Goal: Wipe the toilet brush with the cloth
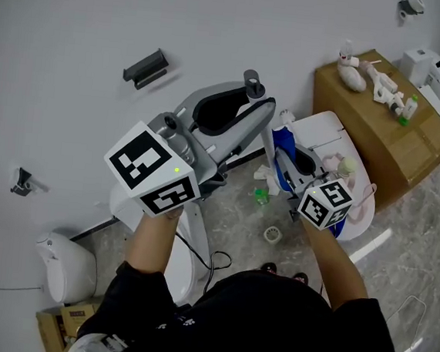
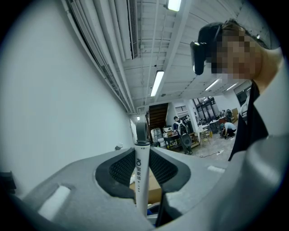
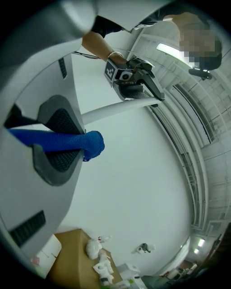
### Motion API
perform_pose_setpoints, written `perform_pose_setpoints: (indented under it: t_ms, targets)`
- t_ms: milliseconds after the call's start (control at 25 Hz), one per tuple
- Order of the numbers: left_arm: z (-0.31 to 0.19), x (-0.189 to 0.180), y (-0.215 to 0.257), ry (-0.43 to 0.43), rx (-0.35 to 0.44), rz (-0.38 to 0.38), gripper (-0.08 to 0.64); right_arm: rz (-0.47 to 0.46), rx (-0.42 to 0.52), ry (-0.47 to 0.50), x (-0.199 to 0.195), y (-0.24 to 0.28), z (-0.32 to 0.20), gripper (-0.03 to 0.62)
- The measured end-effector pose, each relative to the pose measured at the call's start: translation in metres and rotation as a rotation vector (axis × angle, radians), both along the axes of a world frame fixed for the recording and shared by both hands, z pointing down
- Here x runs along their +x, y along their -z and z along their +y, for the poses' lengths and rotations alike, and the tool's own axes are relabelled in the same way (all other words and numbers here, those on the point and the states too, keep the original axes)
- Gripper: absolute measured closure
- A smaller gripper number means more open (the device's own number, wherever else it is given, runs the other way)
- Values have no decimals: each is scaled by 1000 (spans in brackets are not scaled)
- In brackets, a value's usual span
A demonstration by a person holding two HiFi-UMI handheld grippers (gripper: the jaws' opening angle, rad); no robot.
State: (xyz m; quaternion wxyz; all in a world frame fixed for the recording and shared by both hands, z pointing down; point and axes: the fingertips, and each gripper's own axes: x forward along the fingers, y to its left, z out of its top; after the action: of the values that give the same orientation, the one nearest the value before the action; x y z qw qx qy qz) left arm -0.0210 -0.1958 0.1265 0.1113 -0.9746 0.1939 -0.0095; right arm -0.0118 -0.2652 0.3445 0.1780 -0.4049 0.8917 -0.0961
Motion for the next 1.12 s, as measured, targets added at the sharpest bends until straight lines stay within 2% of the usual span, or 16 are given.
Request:
perform_pose_setpoints:
  t_ms: [1120]
  targets:
    - [8,3,14,-11,10,12,459,20,-98,-4,0,-47,-15,528]
